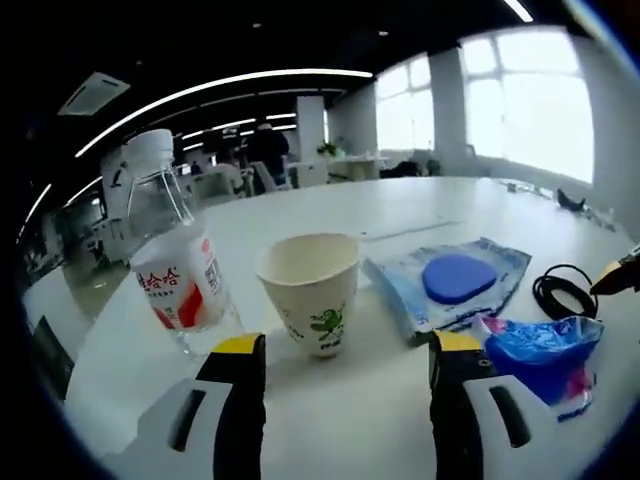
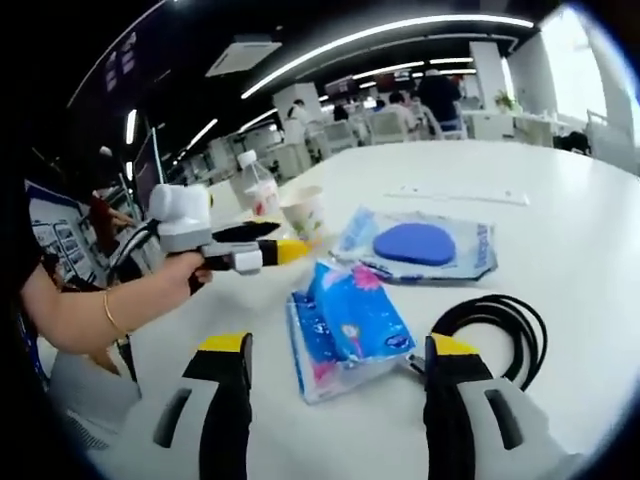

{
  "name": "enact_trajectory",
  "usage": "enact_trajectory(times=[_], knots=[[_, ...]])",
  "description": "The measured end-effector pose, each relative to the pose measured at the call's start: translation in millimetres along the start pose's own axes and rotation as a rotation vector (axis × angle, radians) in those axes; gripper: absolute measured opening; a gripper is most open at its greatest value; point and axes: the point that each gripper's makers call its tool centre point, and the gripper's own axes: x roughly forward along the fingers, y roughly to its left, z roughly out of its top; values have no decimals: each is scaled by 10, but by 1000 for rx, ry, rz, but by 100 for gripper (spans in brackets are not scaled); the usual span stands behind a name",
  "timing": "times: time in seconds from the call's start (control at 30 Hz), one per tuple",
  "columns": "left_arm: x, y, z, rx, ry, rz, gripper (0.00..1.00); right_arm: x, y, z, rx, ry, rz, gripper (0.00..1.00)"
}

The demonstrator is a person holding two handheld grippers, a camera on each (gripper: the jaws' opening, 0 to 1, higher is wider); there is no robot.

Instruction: Arrange the tabletop items into an orderly group along one side of the table until the central work area is clear of visible clutter.

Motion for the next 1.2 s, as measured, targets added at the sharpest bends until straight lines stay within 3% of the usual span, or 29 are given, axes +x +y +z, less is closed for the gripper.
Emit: enact_trajectory(times=[0.13,0.23,0.37,0.47,0.5,0.53,0.8,0.97,1.1,1.2], knots=[[-108,-37,-53,-16,16,-11,67,-35,15,-58,51,24,3,61],[-180,-113,-40,-71,-11,-48,73,-47,45,-74,58,27,12,61],[-240,-152,-87,-50,18,-62,74,-21,108,-127,41,43,7,61],[-279,-215,-40,-53,2,-76,73,2,129,-179,36,56,-3,59],[-283,-238,-36,-44,0,-80,73,9,129,-200,46,60,-6,59],[-285,-272,-47,-30,7,-86,72,22,161,-237,114,67,0,58],[-282,-577,-178,-6,67,-198,57,118,179,-314,169,41,-30,49],[-267,-675,-210,-4,76,-236,49,144,55,-363,192,36,-147,45],[-249,-729,-265,24,103,-257,36,195,69,-394,225,42,-171,39],[-225,-747,-292,13,116,-268,33,231,49,-425,244,44,-211,34]])
